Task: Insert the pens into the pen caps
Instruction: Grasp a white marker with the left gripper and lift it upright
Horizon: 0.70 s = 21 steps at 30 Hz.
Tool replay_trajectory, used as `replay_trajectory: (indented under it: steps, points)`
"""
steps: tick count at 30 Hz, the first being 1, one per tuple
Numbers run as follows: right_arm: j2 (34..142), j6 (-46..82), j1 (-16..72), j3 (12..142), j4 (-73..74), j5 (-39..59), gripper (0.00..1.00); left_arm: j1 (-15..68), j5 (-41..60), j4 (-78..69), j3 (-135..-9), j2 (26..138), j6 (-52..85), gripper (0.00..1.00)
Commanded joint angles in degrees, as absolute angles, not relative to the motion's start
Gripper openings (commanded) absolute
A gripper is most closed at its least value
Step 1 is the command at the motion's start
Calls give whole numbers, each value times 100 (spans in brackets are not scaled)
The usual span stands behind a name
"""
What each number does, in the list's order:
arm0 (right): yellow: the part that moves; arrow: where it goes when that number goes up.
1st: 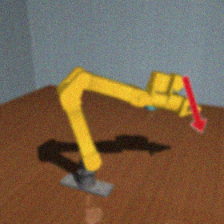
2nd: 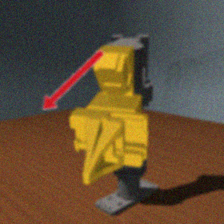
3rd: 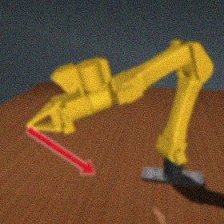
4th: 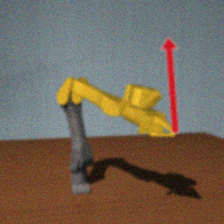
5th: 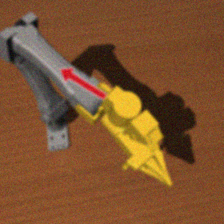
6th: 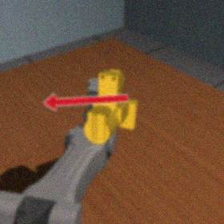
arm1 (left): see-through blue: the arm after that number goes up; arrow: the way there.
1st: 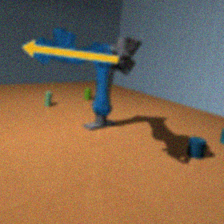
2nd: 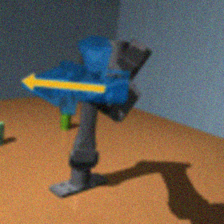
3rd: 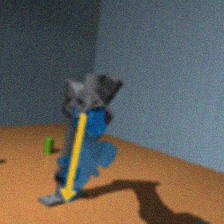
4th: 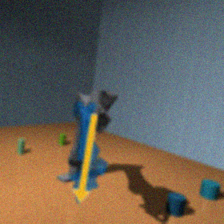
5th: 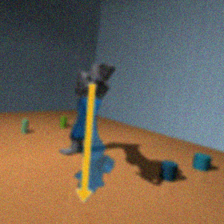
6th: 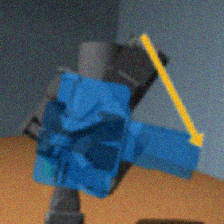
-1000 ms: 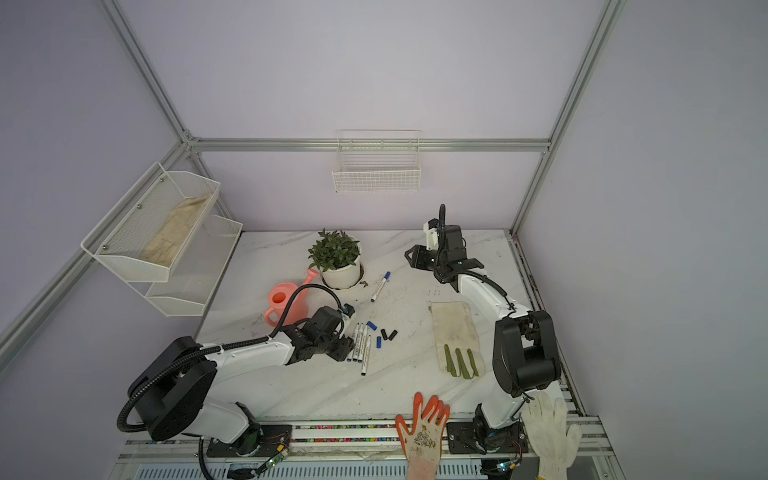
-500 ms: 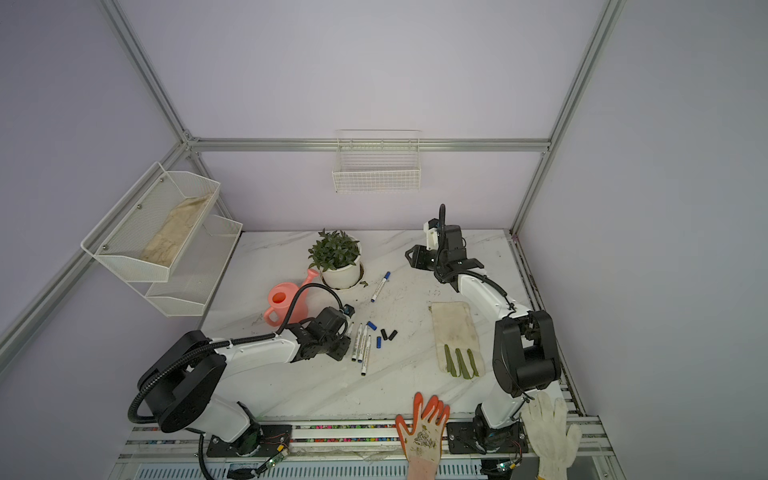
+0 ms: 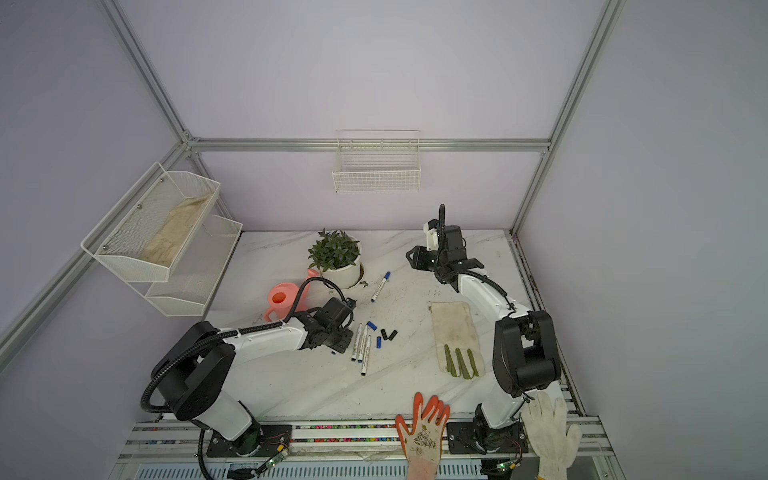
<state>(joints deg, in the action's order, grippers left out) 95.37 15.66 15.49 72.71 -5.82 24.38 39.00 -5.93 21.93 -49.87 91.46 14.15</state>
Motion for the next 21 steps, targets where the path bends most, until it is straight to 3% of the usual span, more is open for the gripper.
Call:
replay_trajectory:
  steps: [1, 11, 21]
  points:
    - [9240, 1232, 1733, 7251, -580, 3145, 40, 3532, 423, 979, -5258, 8369, 1269, 0]
    - [9343, 740, 2899, 7358, -441, 4292, 42, 3217, 1533, -1637, -5045, 8364, 1910, 0]
    - [9632, 1002, 2924, 7506, -316, 3597, 41, 3224, 1532, -2429, -5058, 8584, 2280, 0]
